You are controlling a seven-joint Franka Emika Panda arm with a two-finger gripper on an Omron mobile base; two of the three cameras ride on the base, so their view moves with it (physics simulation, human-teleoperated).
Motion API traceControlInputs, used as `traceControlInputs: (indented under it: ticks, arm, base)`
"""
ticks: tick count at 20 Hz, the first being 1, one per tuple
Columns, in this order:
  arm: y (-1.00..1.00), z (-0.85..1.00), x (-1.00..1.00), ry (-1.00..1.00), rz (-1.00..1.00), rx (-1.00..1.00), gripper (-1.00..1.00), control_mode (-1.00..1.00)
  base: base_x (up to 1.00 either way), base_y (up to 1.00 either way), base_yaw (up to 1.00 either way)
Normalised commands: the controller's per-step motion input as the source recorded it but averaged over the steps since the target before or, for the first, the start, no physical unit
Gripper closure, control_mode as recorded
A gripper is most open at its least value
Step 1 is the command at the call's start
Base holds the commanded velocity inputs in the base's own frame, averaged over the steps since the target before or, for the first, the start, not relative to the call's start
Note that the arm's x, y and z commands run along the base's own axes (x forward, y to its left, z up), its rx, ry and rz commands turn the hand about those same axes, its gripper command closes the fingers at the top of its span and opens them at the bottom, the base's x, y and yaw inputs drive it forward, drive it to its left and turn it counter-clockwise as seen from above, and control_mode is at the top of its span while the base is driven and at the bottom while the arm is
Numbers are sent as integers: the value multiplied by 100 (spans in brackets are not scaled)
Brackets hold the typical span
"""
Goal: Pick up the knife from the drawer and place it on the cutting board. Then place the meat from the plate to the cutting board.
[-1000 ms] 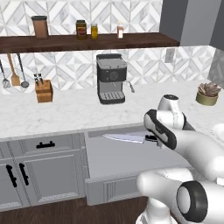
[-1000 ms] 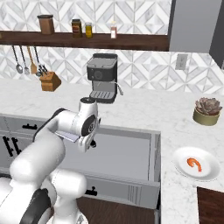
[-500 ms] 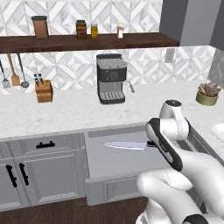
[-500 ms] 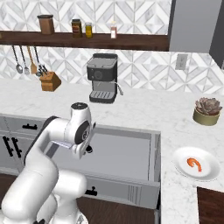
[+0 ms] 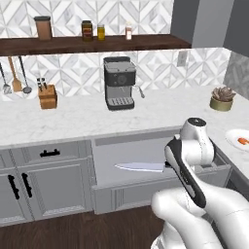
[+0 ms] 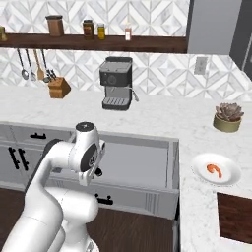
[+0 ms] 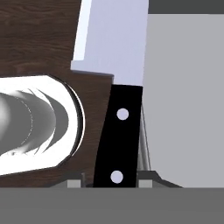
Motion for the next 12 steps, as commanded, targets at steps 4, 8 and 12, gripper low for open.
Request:
traceControlInputs:
  ticks: [4, 8, 12]
  arm:
    - [0, 0, 0, 0, 0, 0, 100, 100]
    - [0, 0, 0, 0, 0, 0, 100, 100]
    - [0, 0, 0, 0, 0, 0, 100, 100]
  base:
    - [-3, 4, -35]
    - [5, 6, -54]
    - [3, 0, -61]
